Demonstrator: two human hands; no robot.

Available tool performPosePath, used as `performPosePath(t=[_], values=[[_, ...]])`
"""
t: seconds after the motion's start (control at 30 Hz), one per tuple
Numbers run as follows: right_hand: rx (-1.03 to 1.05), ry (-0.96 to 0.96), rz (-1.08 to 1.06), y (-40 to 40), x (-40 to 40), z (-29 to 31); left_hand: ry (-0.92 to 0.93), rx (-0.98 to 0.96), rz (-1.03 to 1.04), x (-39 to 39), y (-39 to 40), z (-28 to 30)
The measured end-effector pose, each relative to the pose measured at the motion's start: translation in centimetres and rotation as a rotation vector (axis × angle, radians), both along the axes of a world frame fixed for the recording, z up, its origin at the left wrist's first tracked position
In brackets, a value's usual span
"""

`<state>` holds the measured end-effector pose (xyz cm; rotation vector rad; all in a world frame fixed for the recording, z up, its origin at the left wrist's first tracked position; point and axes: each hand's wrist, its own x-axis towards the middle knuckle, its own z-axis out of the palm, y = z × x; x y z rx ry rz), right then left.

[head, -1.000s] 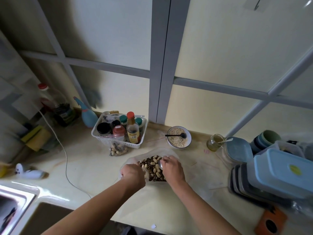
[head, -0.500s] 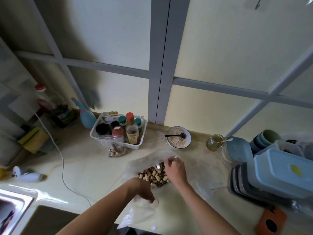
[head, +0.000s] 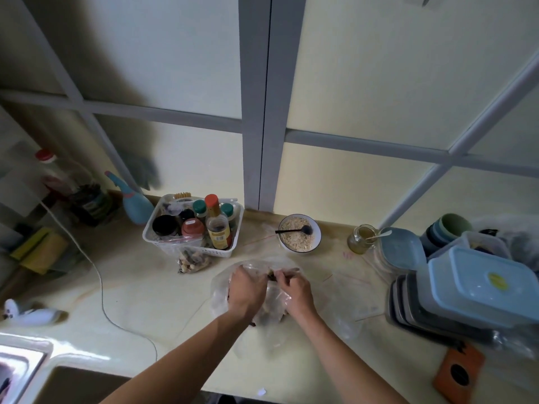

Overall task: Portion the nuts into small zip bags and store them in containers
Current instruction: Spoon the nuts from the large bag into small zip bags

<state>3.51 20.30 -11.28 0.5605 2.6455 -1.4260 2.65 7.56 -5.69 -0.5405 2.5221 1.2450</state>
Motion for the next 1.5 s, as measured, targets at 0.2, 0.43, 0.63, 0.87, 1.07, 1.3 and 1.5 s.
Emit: performPosePath(t=[0.2, 0.43, 0.63, 0.87, 1.07, 1.3, 1.5], values=[[0.106, -0.099, 0.039, -1.1, 0.6, 0.3, -0.546, 0.380, 0.060, 0.4, -0.2, -3.7], [0.258, 0.124, 0.176, -1.4, 1.5, -0.5, -0.026, -0.223, -0.108, -0.1, -1.6, -3.3], [0.435, 0.277, 0.135, -1.6, 2.3, -1.0, -0.141, -0.407, -0.585, -0.7, -2.6, -2.6], [0.491, 0.374, 0.181, -2.6, 2.0, -1.2, -0.331, -0.565, -0.862, 0.0, -3.4, -2.8], [0.323, 0.300, 0.052, -3.1, 2.1, -2.5, -0.335, -0.519, -0.800, 0.6, -3.6, -3.3], [-0.494, -0.129, -0.484, -3.2, 2.2, -1.5, -0.276, -0.545, -0.811, 0.5, -3.6, -4.1], [-0.902, -0.221, -0.735, -3.3, 2.4, -1.8, -0.280, -0.646, -0.854, 0.5, -3.2, -3.9]])
